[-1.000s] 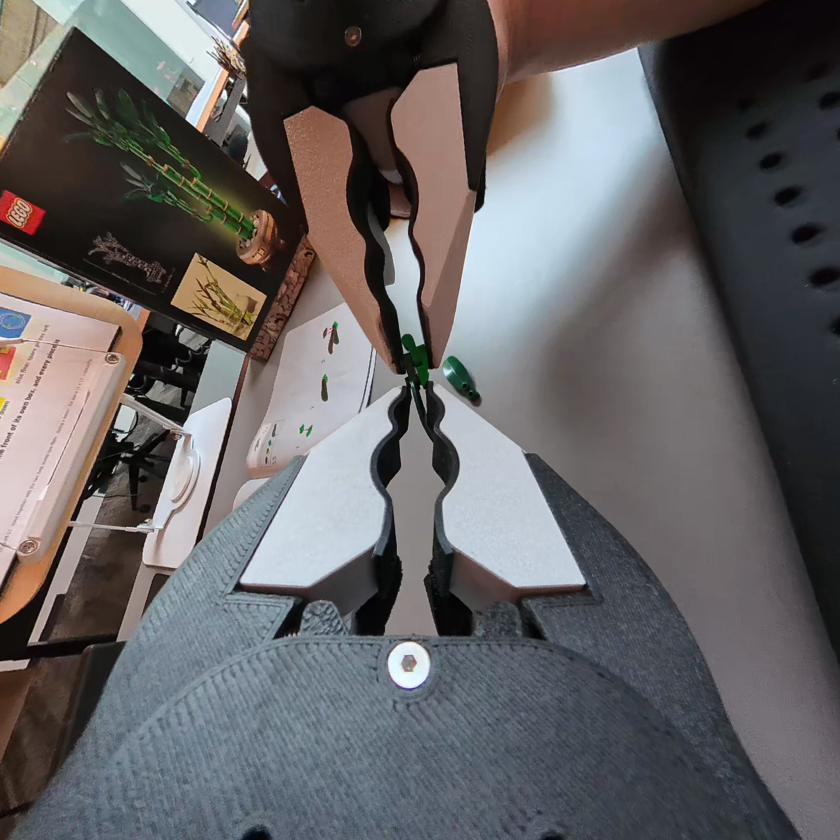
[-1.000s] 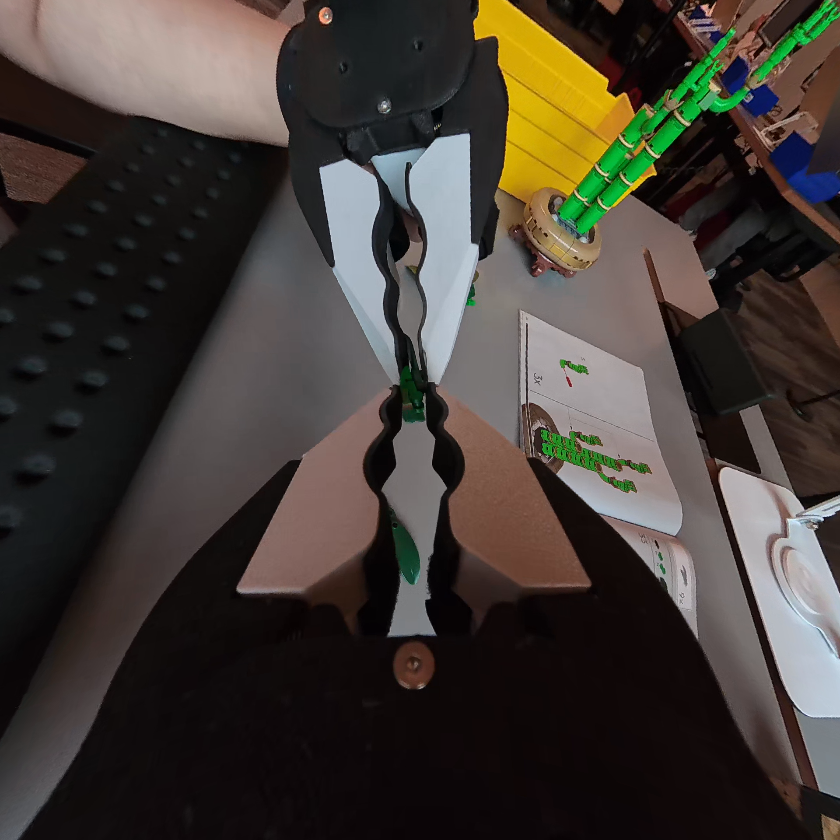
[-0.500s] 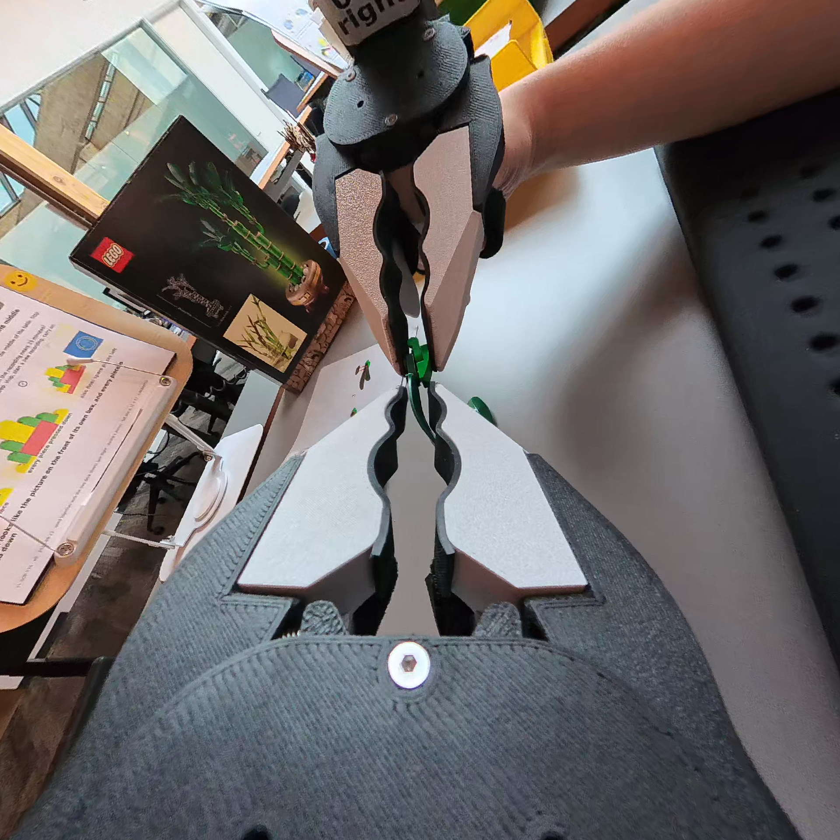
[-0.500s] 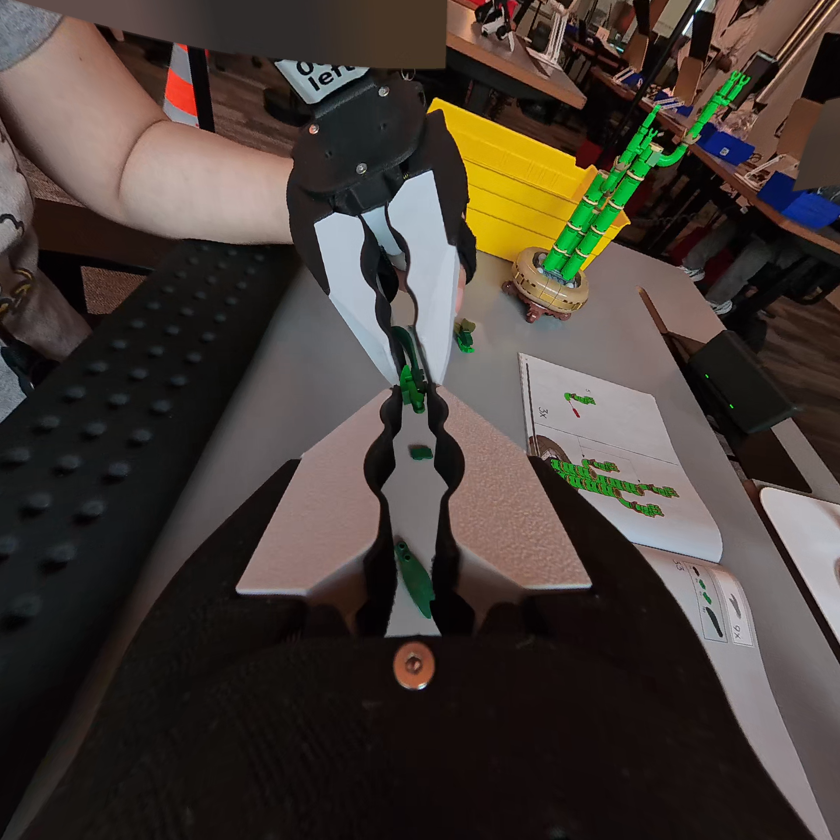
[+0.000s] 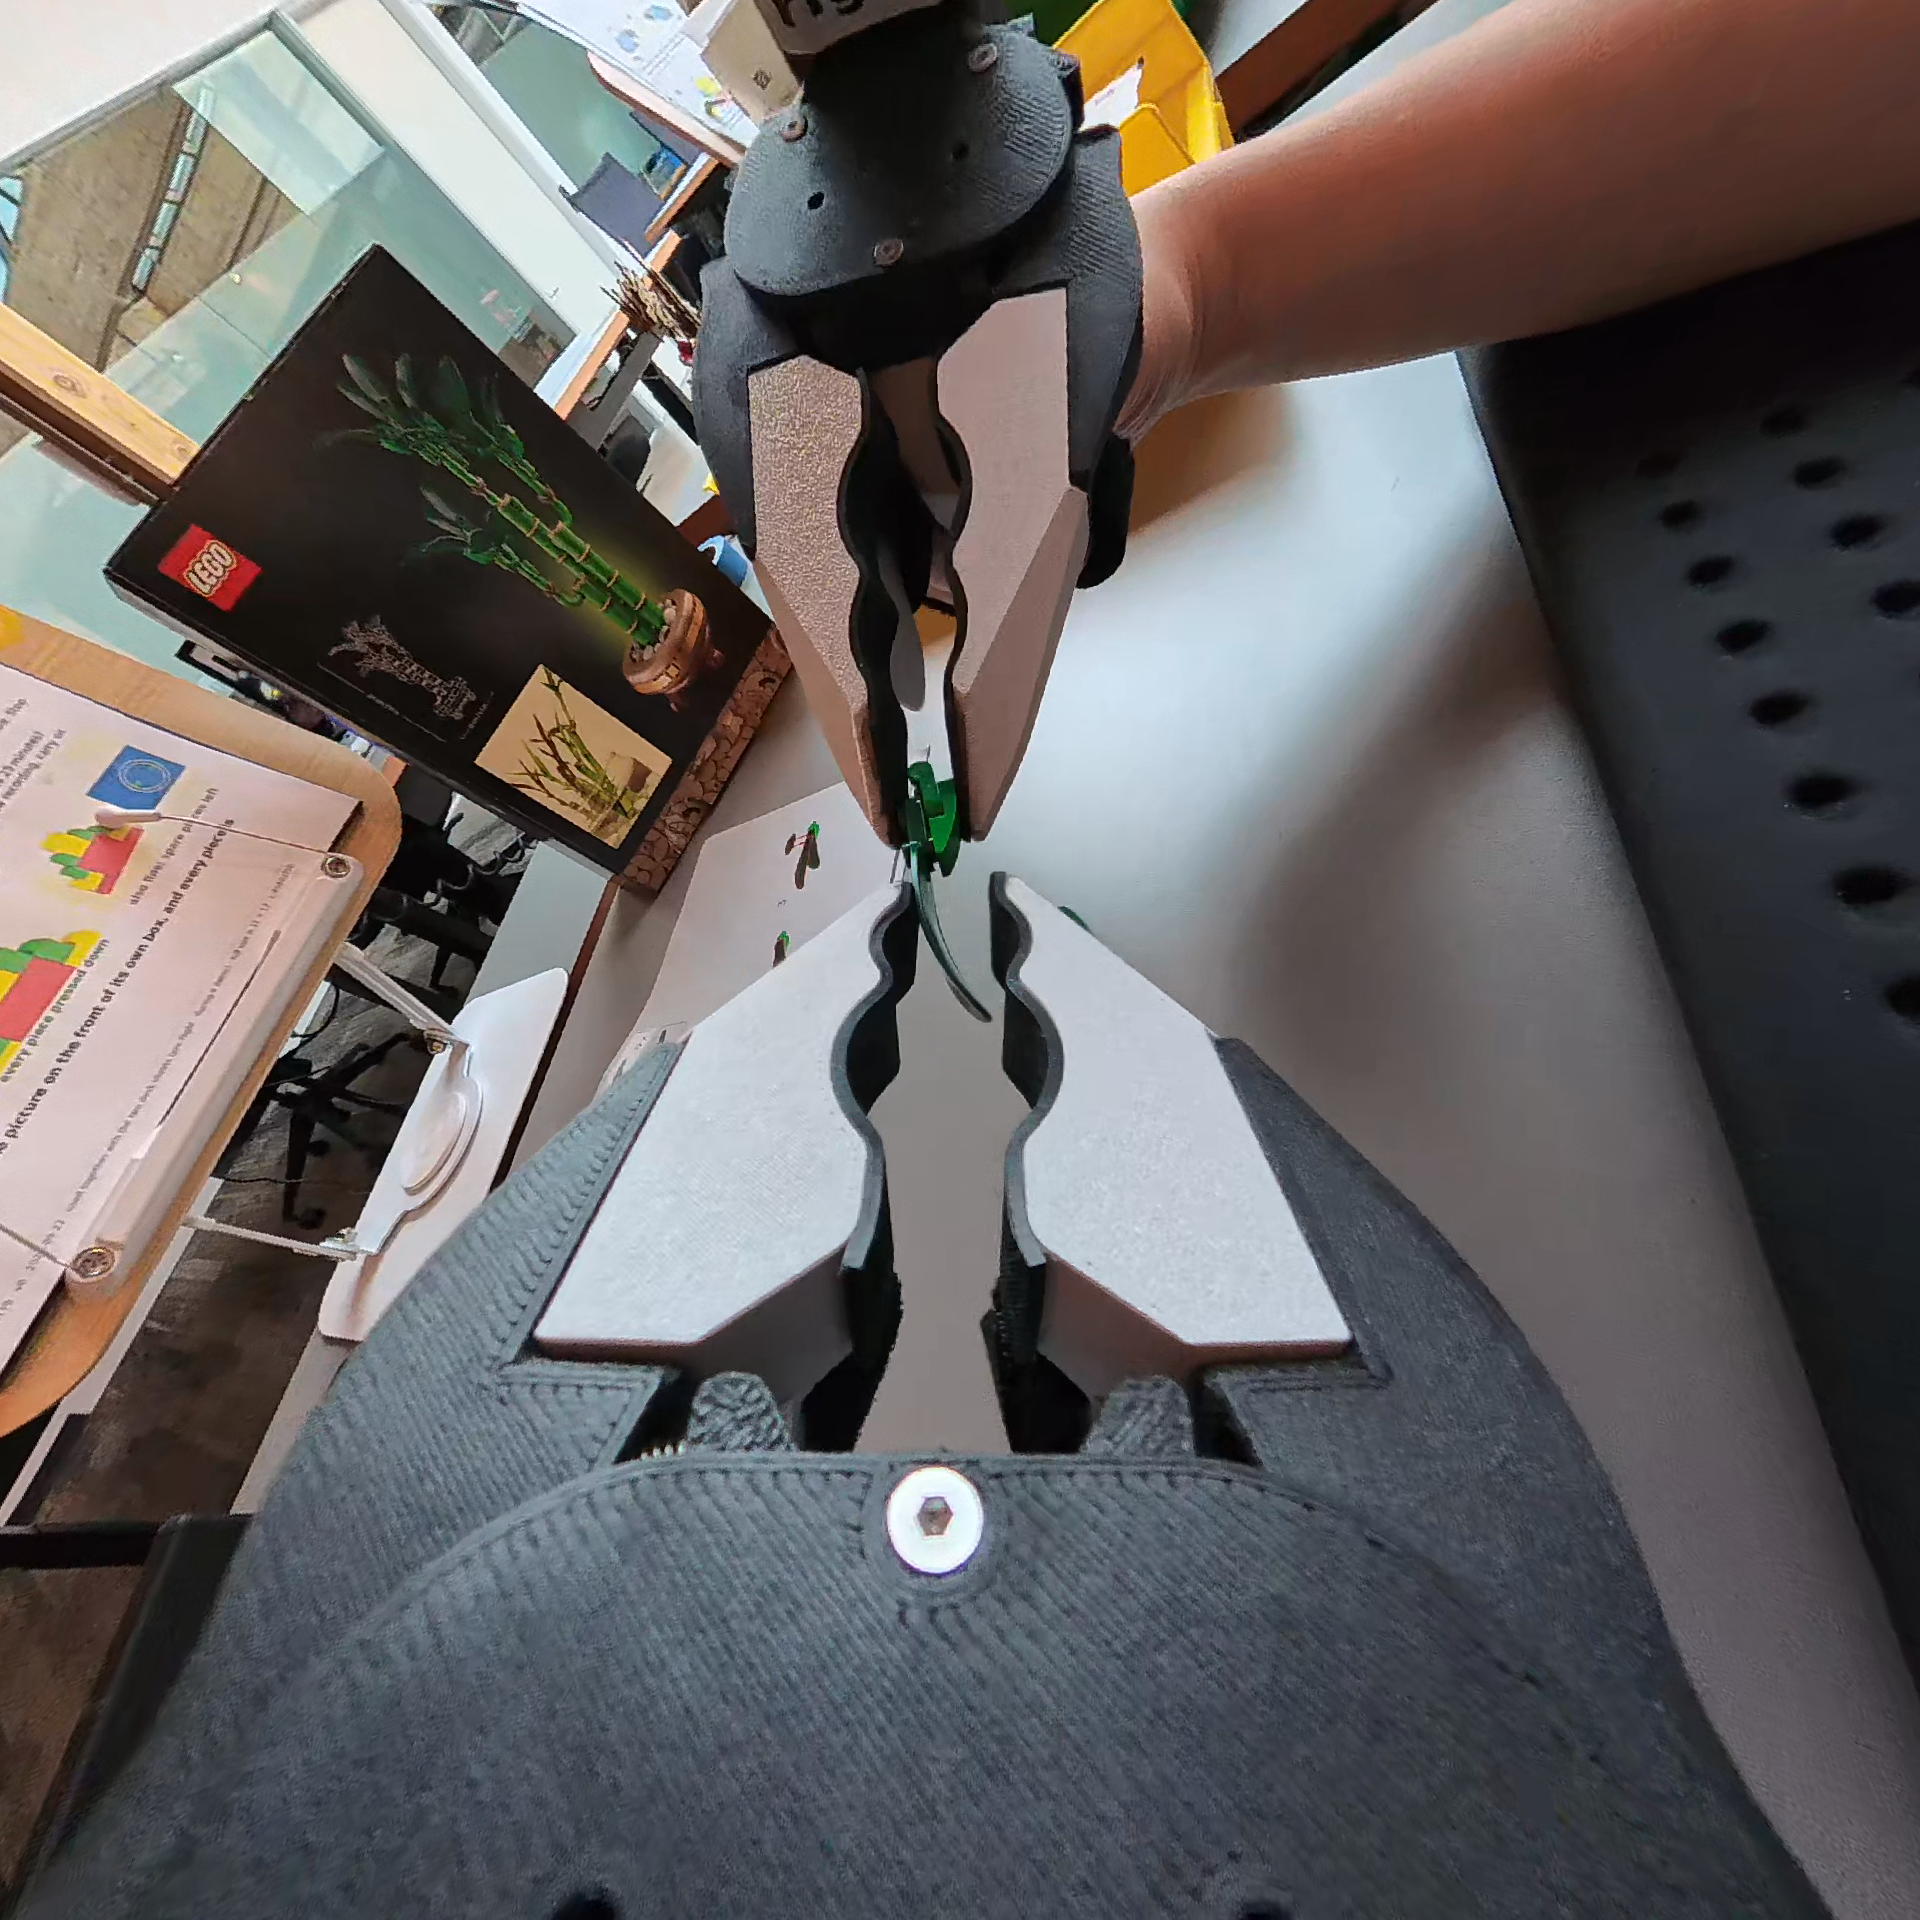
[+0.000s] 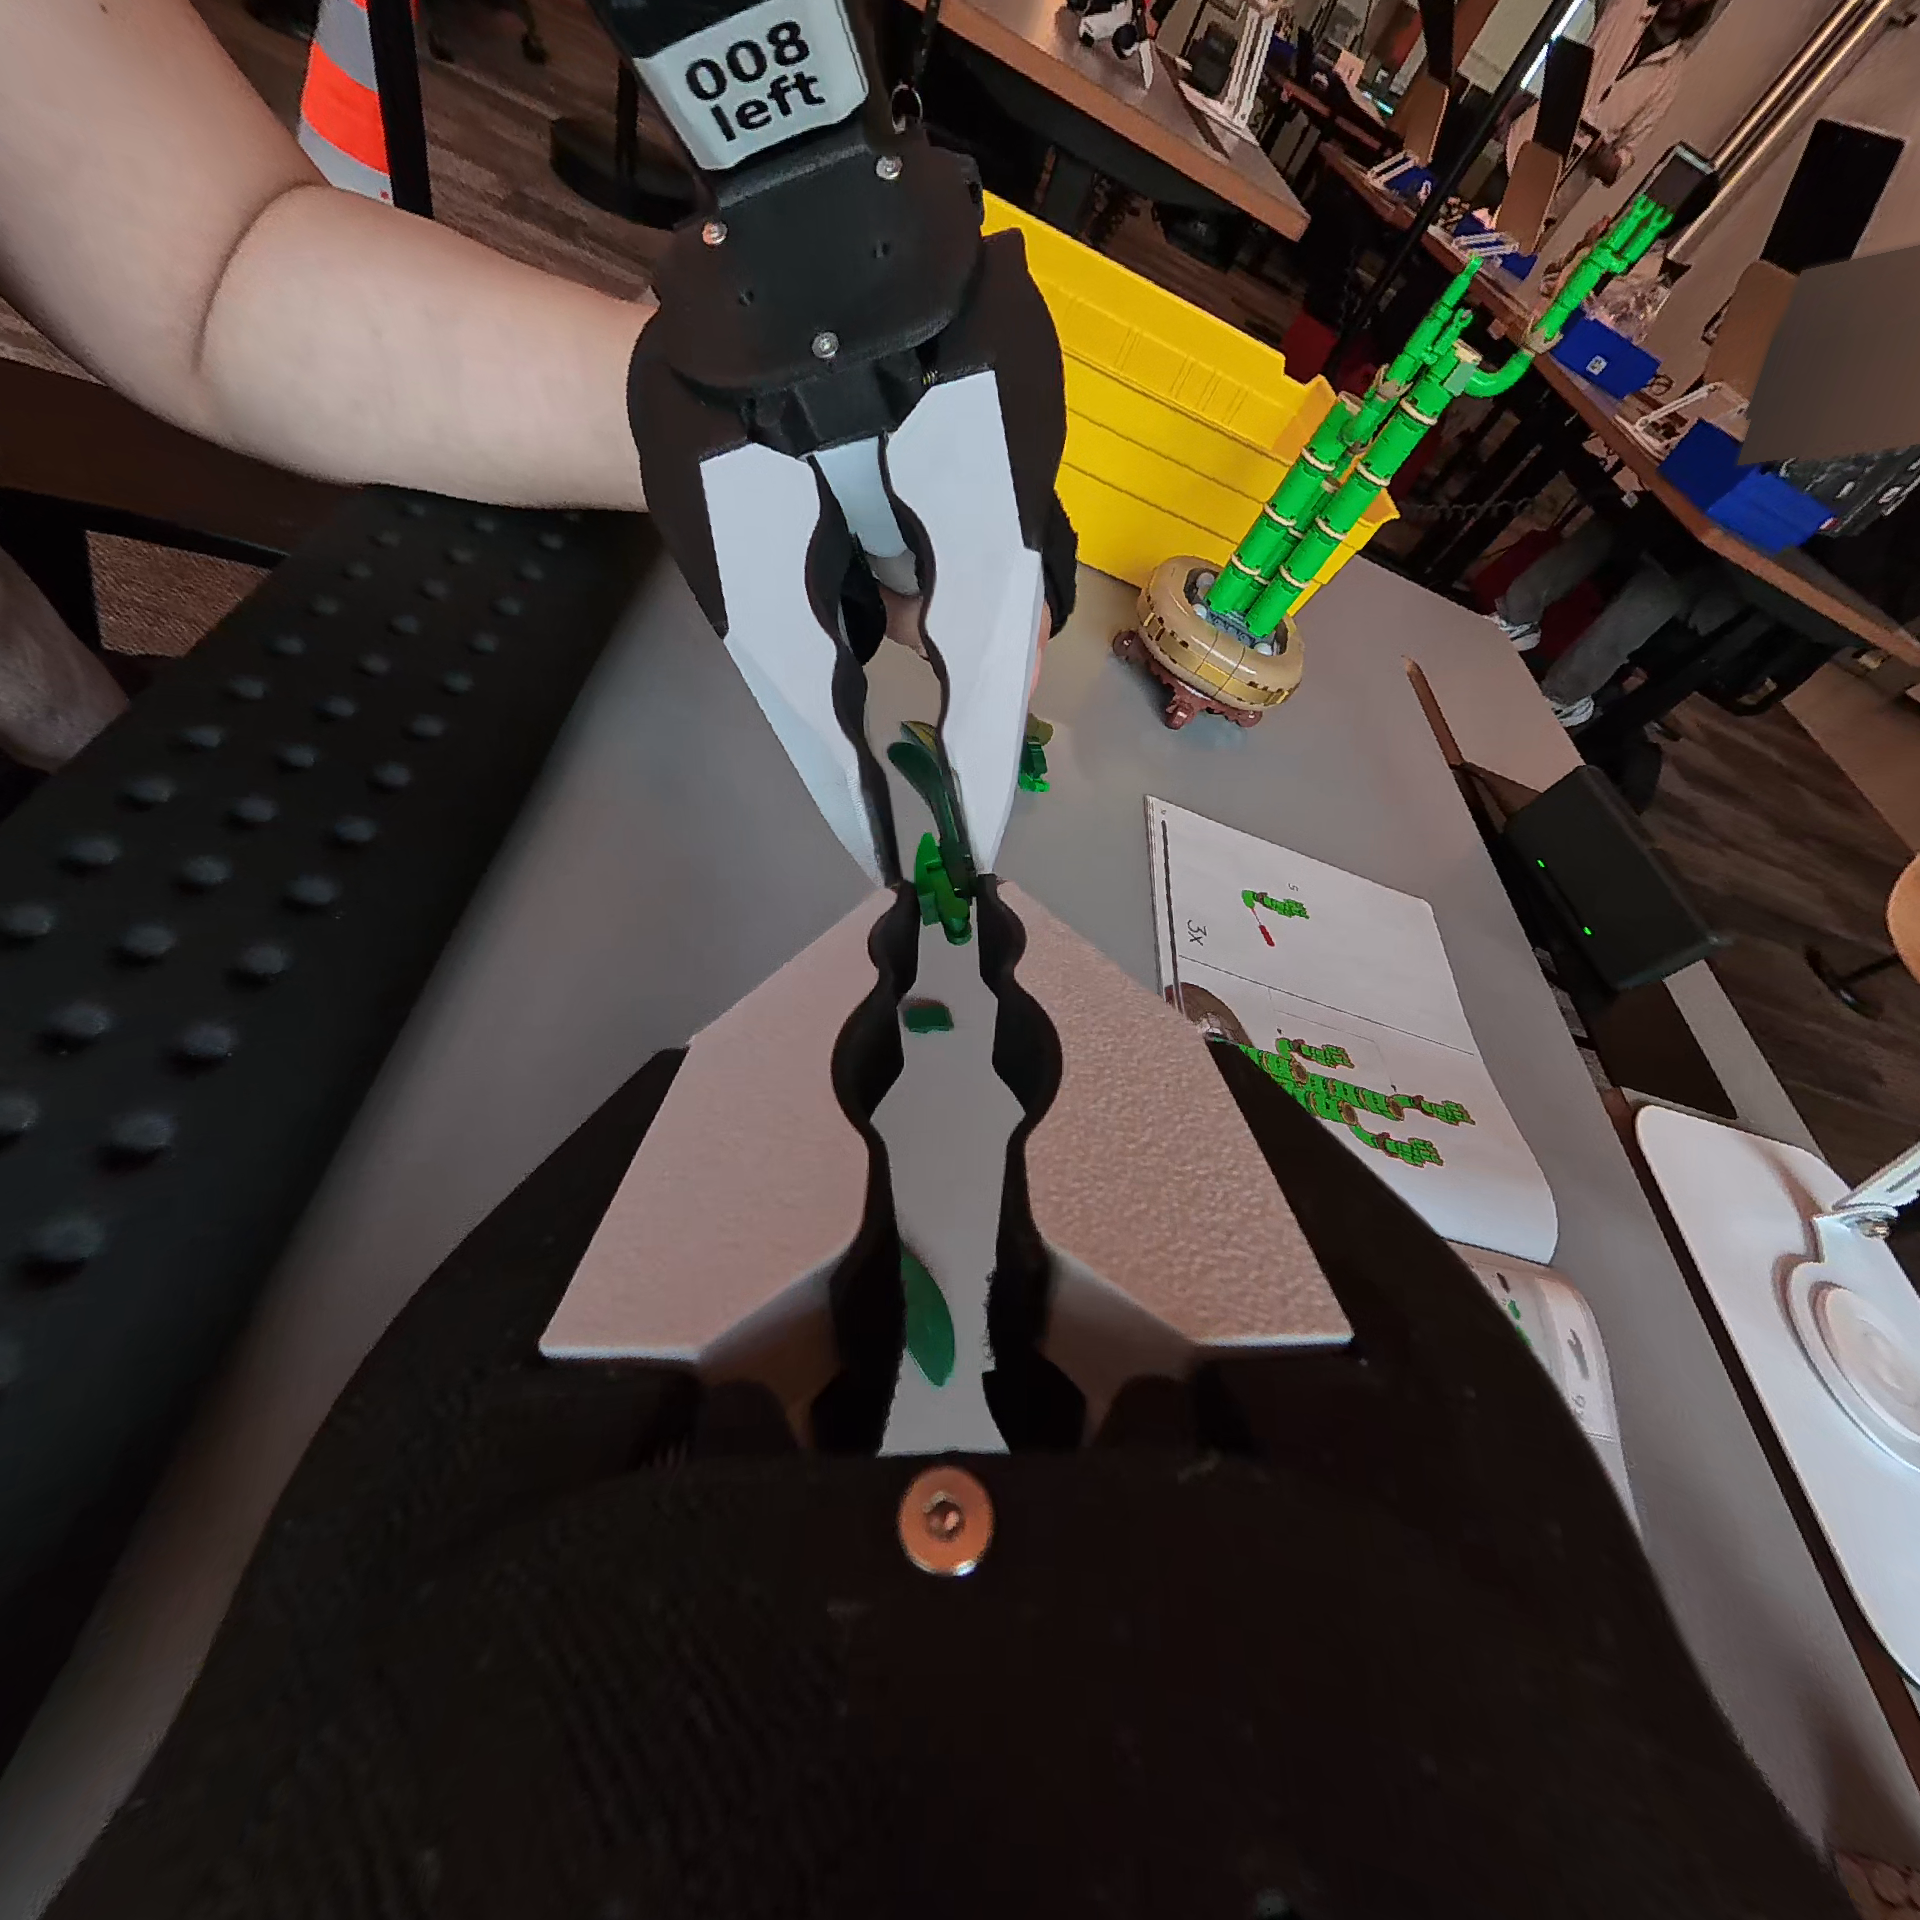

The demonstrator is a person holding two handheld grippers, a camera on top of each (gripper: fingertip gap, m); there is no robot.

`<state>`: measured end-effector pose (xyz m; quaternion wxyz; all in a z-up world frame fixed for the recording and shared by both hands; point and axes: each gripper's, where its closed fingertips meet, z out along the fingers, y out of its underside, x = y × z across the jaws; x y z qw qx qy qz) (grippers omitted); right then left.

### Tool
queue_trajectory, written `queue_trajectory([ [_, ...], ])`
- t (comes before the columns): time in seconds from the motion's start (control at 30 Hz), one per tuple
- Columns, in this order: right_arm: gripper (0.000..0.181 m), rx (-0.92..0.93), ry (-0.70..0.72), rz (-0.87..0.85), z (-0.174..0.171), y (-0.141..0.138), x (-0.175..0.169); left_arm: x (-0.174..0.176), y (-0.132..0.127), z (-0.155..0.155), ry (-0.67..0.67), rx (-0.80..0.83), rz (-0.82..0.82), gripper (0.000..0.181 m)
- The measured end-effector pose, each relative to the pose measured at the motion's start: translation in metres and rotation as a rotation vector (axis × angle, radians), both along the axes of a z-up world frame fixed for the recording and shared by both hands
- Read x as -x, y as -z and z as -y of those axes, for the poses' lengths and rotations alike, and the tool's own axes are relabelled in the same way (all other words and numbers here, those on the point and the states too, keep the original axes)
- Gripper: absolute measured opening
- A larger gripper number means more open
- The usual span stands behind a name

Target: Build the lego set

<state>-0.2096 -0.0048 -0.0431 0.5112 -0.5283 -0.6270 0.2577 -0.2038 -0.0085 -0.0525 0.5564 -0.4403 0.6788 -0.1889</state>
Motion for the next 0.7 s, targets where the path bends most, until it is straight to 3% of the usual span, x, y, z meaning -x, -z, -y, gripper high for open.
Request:
queue_trajectory([
  [0.7,0.01,-0.057,-0.023,-0.044,0.006,-0.012,0.003,0.0,-0.02,0.008,0.031,0.052,0.075,0.006],
])
